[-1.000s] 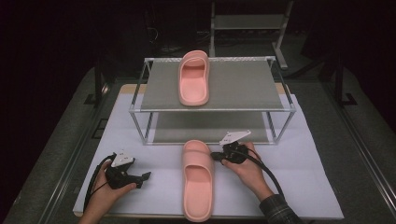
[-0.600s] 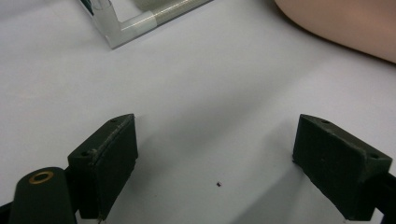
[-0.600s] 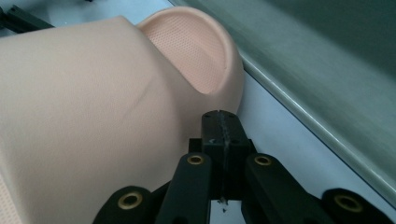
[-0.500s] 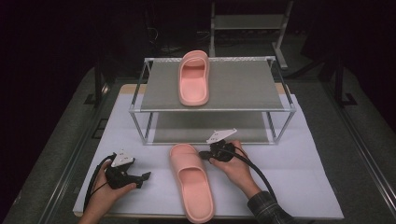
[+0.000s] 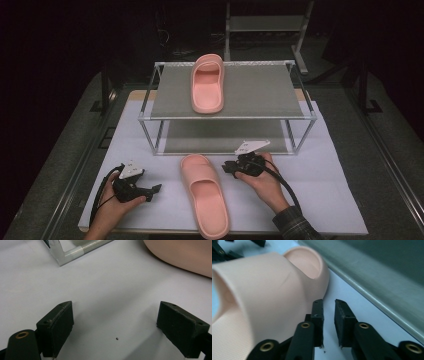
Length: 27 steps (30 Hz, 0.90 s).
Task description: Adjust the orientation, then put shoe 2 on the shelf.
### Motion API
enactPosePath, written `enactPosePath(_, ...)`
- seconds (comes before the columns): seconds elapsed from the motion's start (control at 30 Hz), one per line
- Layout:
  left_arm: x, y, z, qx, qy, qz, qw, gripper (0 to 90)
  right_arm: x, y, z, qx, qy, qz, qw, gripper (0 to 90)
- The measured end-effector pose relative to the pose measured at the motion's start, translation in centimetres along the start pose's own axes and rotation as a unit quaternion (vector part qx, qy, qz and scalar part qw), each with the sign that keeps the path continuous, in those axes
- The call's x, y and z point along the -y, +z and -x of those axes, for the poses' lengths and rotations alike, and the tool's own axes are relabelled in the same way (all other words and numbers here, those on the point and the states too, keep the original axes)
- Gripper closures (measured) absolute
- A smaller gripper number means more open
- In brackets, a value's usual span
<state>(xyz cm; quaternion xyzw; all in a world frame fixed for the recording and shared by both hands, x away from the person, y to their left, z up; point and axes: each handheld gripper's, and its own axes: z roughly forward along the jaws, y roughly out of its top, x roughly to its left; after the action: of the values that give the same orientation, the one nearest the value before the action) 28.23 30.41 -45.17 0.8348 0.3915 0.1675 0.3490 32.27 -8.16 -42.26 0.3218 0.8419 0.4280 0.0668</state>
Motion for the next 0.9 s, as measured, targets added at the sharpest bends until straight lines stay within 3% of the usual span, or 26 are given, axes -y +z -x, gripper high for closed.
enactPosePath(0.23,0.0,0.0,0.0,0.000,0.000,0.000,1.0000,12.9,1.4,-3.2,-0.8,-0.006,0.008,0.025,0.9996,68.1)
enactPosePath(0.53,0.0,0.0,0.0,-0.001,0.000,0.002,1.0000,12.9,2.5,-4.9,-2.5,-0.025,0.006,0.040,0.9989,67.2)
enactPosePath(0.67,0.0,0.0,0.0,0.000,0.000,0.000,1.0000,13.0,2.5,-4.4,-3.3,-0.037,-0.001,0.037,0.9986,67.2)
enactPosePath(0.9,0.0,0.0,0.0,0.000,0.000,0.000,1.0000,12.9,1.8,-2.0,-4.4,-0.053,-0.019,0.025,0.9981,66.7)
